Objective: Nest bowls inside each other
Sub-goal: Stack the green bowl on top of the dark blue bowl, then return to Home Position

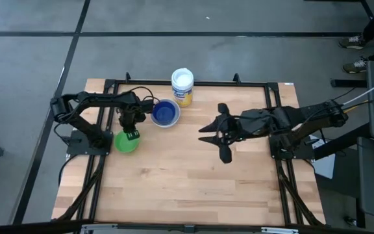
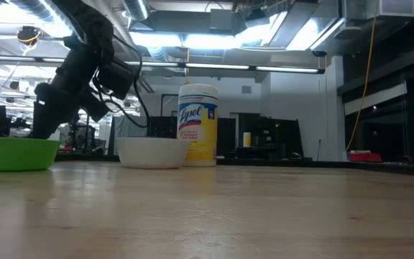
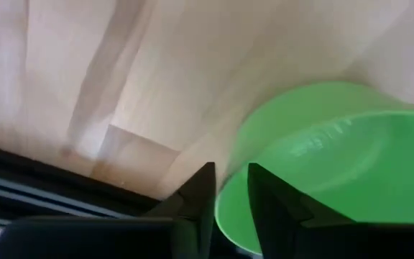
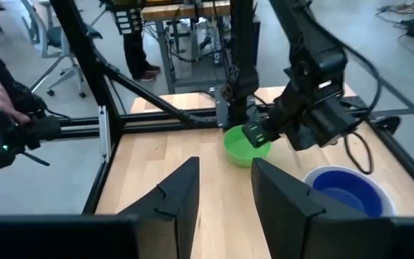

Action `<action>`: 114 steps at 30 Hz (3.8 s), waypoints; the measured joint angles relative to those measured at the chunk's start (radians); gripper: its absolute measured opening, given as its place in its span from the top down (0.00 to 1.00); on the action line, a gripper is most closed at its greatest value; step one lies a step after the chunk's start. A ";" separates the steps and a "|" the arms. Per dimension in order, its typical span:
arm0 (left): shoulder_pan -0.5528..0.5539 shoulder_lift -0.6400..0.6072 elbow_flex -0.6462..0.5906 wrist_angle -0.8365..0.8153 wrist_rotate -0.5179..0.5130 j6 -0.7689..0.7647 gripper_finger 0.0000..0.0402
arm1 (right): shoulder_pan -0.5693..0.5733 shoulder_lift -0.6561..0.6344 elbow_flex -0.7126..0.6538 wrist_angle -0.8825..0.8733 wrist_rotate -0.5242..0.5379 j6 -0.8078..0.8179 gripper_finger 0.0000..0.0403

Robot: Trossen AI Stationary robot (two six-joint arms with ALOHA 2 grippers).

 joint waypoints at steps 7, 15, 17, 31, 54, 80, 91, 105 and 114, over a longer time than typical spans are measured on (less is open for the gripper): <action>0.037 0.010 0.000 0.012 0.026 -0.052 0.99 | 0.030 -0.026 0.000 -0.041 0.047 0.004 0.68; 0.062 -0.111 0.062 0.021 0.128 -0.113 0.99 | 0.070 -0.028 0.000 -0.074 0.103 0.028 0.71; 0.069 -0.156 0.105 0.030 0.164 -0.141 0.99 | 0.080 -0.028 0.000 -0.079 0.118 0.033 0.70; 0.243 0.022 0.415 0.158 0.287 -0.177 0.99 | 0.092 -0.028 0.000 -0.093 0.134 0.027 0.72; 0.307 0.214 0.539 0.102 0.208 -0.081 1.00 | 0.127 -0.229 0.000 -0.279 0.340 0.079 0.69; 0.308 0.175 0.533 0.212 0.254 0.036 0.66 | 0.138 -0.343 0.000 -0.356 0.425 0.053 0.68; 0.277 -0.501 0.059 1.340 0.397 -0.217 0.67 | 0.138 -0.614 -0.371 -0.060 0.419 -0.008 0.70; -0.160 -0.684 -0.186 1.476 -0.053 -0.061 0.81 | -0.135 -0.934 -1.026 0.462 0.173 -0.035 0.73; -0.342 -0.695 -0.600 1.984 -0.217 -0.046 0.87 | -0.262 -1.176 -1.298 0.548 -0.047 -0.061 0.76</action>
